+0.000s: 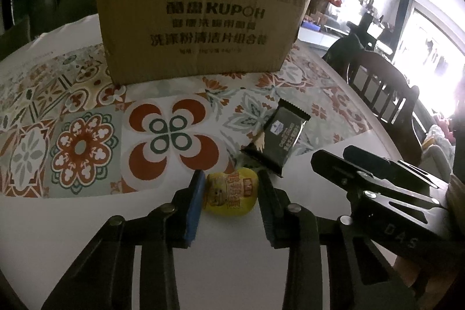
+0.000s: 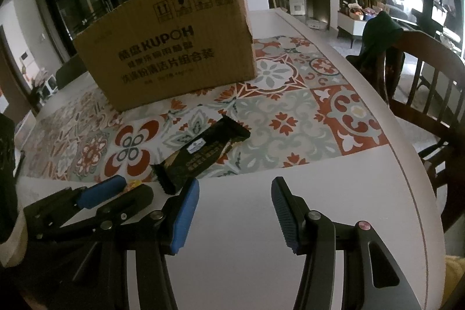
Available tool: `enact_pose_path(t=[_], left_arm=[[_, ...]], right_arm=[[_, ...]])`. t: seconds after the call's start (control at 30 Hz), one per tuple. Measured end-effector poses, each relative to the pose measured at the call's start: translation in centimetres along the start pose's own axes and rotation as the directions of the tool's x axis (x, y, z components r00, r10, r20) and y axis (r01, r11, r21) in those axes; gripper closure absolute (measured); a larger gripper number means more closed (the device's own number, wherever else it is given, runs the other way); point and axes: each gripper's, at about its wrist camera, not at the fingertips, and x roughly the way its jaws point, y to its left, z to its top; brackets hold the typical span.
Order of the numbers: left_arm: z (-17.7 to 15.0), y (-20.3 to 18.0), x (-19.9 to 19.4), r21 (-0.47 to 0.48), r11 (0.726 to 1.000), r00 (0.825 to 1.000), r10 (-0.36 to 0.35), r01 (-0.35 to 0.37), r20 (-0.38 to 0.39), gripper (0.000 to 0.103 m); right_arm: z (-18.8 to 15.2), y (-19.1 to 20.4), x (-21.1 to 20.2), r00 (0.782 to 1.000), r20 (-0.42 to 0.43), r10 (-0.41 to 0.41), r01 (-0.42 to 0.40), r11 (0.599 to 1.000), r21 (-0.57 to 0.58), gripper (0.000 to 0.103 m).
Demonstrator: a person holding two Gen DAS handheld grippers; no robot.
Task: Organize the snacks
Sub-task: 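Grasp the yellow snack pack with the left gripper while the right gripper grasps the black cracker pack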
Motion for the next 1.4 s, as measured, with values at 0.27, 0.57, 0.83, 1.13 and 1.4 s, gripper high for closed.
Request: enact_pose_path(t=[0.27,0.57,0.83,1.13,1.4], left_arm=[[0.3,1.8,-1.1,-0.052,0.998,0.999,-0.032,0.033,0.034,0.076],[0.8,3.8,-2.3,-0.083,0.995,0.996,-0.043,0.05,0.08,0.087],[0.2,5.4,-3.4,-0.123,0.99,0.992,-0.062,0.076,0.112,0.089],[0.3,6.1,-4.3,-0.171,0.975,0.981,-0.112,0.139,0.162,0.093],[0.6,6.4,-4.5,-0.191,0.969,0.977,-0.127,0.159,0.173,0.097]], right_arm=[[0.6,1.3,0.0,1.0,0.017,0.009,-0.01,1.0,0.03,0.05],[1.6,2.7,1.0,1.0,0.027,-0.014,0.011,0.994,0.106,0.05],[1.2,3.7,1.3,0.999,0.018,-0.038,0.036,0.994,0.099,0.05],[1.0,3.9,1.4,0.999,0.023,-0.045,0.042,0.993,0.108,0.05],[1.3,4.0,1.8,0.999,0.025,-0.048,0.045,0.991,0.128,0.05]])
